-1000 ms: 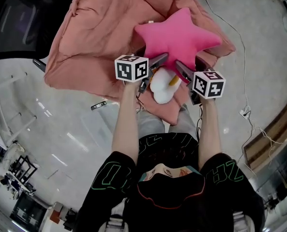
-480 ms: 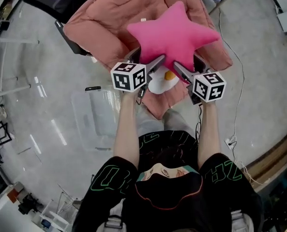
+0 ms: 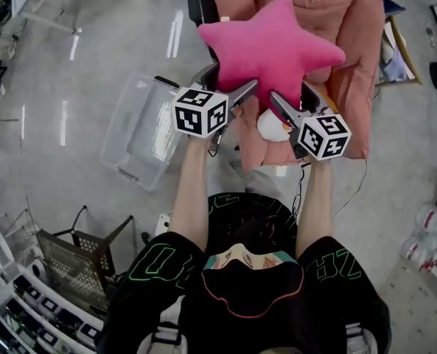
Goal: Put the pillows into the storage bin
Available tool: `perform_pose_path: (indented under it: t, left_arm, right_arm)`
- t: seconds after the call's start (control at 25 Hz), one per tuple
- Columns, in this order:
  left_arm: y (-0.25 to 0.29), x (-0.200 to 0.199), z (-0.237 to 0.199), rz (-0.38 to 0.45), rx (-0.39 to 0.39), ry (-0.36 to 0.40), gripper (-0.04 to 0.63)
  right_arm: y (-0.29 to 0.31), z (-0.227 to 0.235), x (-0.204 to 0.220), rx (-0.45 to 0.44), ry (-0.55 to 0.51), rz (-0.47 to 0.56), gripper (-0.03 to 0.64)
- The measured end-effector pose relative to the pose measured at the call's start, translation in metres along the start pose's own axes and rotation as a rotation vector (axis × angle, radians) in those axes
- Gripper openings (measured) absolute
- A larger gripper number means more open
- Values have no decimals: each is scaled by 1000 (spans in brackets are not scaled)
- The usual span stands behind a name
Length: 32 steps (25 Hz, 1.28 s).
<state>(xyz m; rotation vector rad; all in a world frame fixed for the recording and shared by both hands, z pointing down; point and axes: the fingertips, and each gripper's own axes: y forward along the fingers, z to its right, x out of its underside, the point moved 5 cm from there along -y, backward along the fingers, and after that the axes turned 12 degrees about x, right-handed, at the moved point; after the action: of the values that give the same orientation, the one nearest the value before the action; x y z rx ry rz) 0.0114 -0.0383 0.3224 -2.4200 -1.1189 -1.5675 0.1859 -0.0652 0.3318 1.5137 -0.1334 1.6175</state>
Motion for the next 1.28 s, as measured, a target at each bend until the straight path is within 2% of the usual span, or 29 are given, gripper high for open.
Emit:
perform_pose_path:
  t: [0.16,0.28,0.52,0.84,1.04,1.16,1.28]
  left_arm:
    - [-69,-1,-42,94,-132,-61,423]
    - [-131,13,-69,154,-212,-110,423]
    - [-242,64,-128,250,-369,-262,425]
    - [-337,156,-188,327,-544,-458,426]
    - [-382,210,-217,377,-631,-565,428]
    - [-401,228,-233,395,-671,-598,434]
    - [-417,248,-247,350,-744,-602,444]
  right_arm:
    - [48,-64,-13,-144,-92,-38,366]
    - [75,-123,-9,-231,-156,-71,365]
    - [135,-238,24,-399,-270,-202,367]
    - [204,-345,101,-592,-370,-381,368]
    - [238,-400,147,-680,-430,-467,368]
    - [255,-423,165,-715,-426,-511,368]
    - [274,-432,188,-664,-479,-557,390]
